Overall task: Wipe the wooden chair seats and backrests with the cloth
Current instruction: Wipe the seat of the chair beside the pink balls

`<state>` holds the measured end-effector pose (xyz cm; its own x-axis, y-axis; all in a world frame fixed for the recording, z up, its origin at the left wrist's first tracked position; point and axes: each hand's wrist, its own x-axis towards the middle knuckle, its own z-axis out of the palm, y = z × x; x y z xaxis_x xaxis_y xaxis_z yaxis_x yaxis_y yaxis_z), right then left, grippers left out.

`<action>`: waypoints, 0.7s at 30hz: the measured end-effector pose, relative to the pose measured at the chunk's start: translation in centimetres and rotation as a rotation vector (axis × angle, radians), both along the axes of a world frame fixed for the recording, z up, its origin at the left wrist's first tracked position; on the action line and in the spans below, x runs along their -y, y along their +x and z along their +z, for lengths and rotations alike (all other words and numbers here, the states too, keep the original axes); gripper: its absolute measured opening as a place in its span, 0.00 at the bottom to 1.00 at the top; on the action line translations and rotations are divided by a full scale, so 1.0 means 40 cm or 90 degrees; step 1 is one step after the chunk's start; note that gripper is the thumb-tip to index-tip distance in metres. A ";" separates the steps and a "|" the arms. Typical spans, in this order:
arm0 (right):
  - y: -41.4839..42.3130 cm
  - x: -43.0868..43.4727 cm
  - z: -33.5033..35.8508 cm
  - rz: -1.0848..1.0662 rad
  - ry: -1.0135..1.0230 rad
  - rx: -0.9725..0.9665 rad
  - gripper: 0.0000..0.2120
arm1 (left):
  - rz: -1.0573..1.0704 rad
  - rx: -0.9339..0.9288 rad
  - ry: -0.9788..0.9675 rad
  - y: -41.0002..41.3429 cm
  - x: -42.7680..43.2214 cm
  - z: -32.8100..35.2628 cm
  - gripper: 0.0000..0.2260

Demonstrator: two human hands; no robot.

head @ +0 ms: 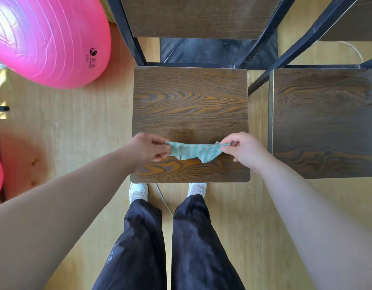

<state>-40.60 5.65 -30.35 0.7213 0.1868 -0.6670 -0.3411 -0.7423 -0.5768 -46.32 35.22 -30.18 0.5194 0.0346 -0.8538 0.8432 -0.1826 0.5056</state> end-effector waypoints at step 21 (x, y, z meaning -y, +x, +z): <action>0.232 -0.146 -0.121 -0.125 -0.260 0.097 0.18 | -0.222 0.177 0.410 0.233 -0.018 -0.145 0.14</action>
<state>-31.30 11.50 -35.20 0.8120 -0.2185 -0.5412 -0.4319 -0.8486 -0.3054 -37.01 35.93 -35.97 0.7833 0.2748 -0.5577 0.5414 -0.7425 0.3945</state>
